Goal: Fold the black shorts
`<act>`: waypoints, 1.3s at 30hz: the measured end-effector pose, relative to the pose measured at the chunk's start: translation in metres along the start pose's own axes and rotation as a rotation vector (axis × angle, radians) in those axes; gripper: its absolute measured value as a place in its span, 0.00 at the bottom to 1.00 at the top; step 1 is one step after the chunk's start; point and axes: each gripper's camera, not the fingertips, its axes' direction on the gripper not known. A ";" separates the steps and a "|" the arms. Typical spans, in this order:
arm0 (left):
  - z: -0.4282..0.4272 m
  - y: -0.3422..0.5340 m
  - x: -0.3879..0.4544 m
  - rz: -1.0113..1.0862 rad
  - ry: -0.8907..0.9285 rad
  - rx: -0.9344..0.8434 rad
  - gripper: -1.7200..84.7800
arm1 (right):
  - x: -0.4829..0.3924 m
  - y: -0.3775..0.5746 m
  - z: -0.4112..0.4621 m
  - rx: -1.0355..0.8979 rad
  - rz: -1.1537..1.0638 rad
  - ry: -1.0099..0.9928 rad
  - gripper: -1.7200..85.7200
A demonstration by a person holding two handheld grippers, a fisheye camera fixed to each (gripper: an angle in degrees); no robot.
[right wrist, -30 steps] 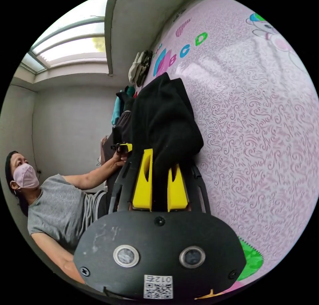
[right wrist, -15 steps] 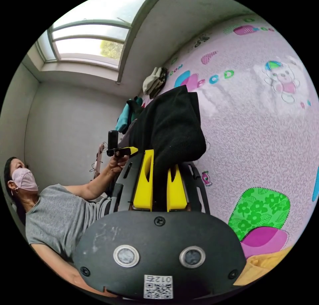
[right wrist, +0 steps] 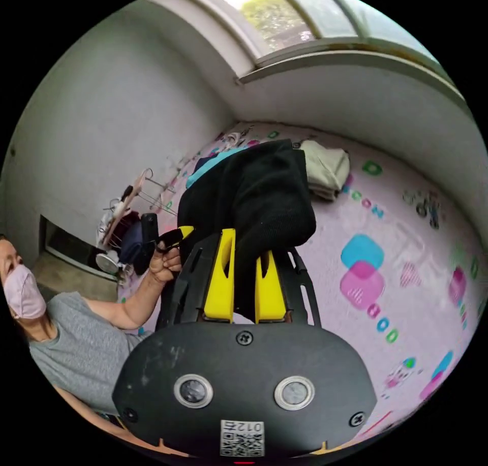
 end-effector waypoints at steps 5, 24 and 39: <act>-0.095 -0.017 -0.018 0.006 -0.077 0.343 0.11 | -0.070 -0.168 0.140 -0.113 -0.278 0.172 0.08; -0.328 0.033 -0.033 -0.144 -0.390 0.696 0.10 | -0.091 -0.401 0.608 -0.457 -0.623 0.070 0.08; -0.398 0.075 -0.045 -0.238 -0.315 0.705 0.10 | -0.001 -0.444 0.781 -0.544 -0.550 0.045 0.08</act>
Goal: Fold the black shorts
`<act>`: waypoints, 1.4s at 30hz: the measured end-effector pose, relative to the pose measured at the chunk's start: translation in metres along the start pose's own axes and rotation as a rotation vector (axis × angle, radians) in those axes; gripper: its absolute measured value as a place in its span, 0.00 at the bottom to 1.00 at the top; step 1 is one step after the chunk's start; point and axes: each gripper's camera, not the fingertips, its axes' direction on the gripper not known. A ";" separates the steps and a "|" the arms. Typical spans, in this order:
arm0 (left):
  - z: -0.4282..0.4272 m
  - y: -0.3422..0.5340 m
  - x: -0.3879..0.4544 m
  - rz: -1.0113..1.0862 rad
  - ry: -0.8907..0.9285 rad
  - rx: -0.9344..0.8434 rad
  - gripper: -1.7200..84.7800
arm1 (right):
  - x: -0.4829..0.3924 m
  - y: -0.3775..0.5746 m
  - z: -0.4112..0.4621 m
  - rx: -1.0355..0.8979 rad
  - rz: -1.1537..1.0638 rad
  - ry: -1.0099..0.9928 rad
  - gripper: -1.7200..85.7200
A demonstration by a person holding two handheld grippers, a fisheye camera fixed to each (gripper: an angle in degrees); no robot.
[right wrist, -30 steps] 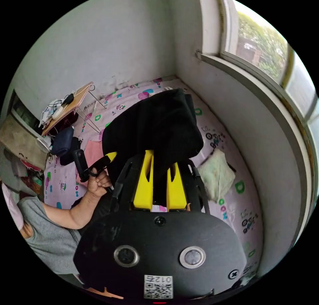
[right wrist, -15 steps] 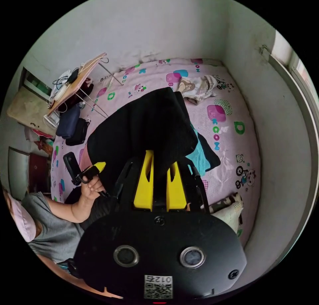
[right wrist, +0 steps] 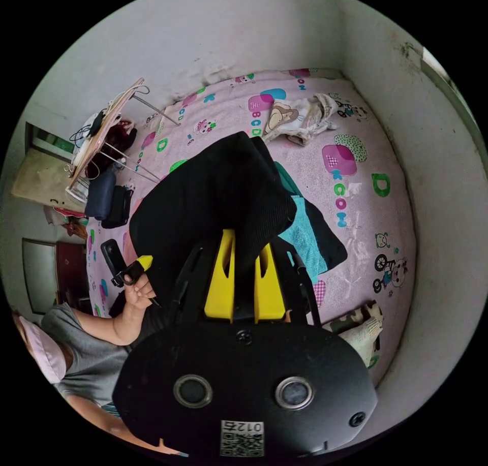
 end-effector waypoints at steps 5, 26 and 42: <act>-0.016 0.002 -0.009 -0.048 0.008 0.010 0.10 | 0.046 -0.002 0.034 0.045 0.144 0.003 0.08; -0.008 0.038 0.066 0.265 -0.262 -0.078 0.03 | 0.113 0.145 0.090 0.359 0.478 -0.137 0.01; -0.003 0.074 0.054 0.245 -0.262 0.173 0.03 | -0.143 0.178 0.064 0.461 -0.143 -0.012 0.01</act>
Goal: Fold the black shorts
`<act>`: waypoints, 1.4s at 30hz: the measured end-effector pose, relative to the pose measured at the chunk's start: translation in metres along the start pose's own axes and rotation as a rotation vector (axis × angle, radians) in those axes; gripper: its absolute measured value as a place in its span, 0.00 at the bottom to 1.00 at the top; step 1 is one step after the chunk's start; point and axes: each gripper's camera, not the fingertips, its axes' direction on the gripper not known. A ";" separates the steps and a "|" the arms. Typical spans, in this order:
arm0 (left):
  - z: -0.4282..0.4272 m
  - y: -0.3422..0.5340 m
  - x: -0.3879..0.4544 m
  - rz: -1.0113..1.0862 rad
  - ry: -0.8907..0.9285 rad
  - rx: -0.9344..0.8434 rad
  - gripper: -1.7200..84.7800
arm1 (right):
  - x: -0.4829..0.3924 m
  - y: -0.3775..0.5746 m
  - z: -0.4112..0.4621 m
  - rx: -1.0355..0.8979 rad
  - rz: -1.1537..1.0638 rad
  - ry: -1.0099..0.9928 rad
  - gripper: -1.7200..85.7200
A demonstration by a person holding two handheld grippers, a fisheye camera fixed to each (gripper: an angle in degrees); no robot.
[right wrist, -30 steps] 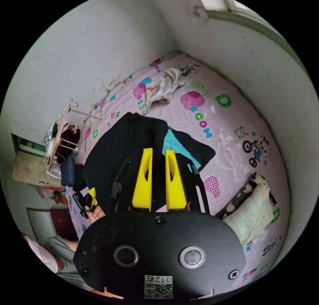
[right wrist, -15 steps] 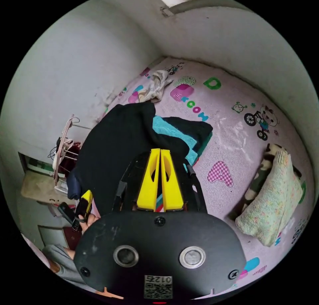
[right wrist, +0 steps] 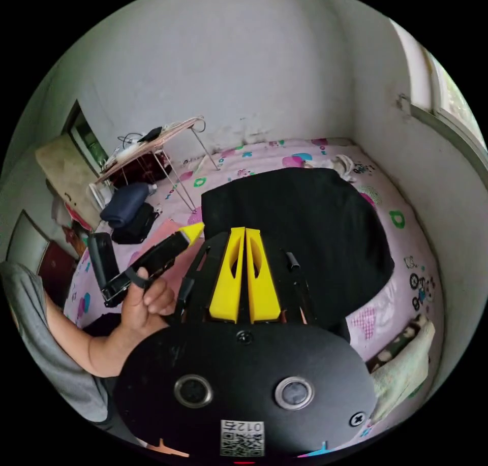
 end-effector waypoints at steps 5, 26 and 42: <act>0.022 0.009 -0.016 -0.044 -0.025 -0.027 0.03 | -0.020 -0.026 0.056 -0.194 0.042 -0.108 0.01; 0.133 0.112 -0.020 -0.094 -0.109 -0.125 0.03 | -0.144 -0.054 -0.121 0.012 0.126 0.185 0.01; 0.196 0.328 0.155 0.456 0.148 -0.085 0.03 | -0.420 0.065 -0.432 0.134 0.281 0.411 0.01</act>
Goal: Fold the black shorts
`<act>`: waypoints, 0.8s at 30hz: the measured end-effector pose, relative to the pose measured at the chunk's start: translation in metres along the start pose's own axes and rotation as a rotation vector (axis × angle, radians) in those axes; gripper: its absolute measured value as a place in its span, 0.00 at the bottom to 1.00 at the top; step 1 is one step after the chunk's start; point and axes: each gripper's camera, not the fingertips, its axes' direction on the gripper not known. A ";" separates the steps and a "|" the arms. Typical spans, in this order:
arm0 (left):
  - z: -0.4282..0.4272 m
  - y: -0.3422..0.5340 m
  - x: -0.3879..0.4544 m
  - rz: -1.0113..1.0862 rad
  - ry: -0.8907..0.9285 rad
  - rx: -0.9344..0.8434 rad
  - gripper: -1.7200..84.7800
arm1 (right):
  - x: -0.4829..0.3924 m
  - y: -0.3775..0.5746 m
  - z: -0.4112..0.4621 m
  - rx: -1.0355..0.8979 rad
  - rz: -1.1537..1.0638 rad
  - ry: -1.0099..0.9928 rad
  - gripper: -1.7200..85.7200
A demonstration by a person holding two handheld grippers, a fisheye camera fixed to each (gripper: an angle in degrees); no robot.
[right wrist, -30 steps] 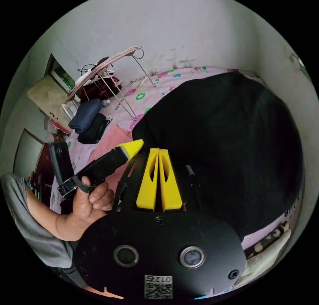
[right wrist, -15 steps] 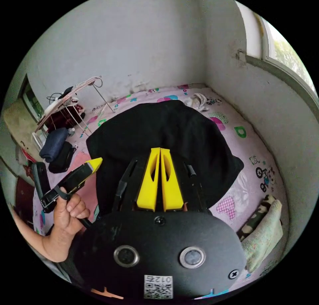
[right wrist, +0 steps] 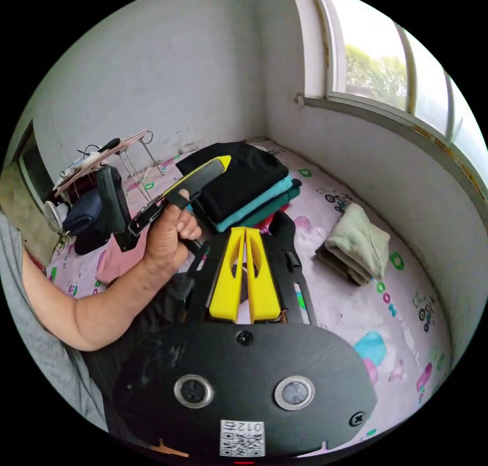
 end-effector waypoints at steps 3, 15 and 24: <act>0.024 0.027 0.055 0.090 0.073 -0.033 0.03 | -0.015 0.051 -0.088 0.023 0.119 0.094 0.01; 0.063 0.187 0.363 0.603 0.558 -0.189 0.03 | -0.089 0.189 -0.395 0.223 0.552 0.273 0.01; 0.025 0.355 0.569 0.797 1.114 -0.384 0.03 | -0.163 0.251 -0.634 0.400 0.715 0.551 0.01</act>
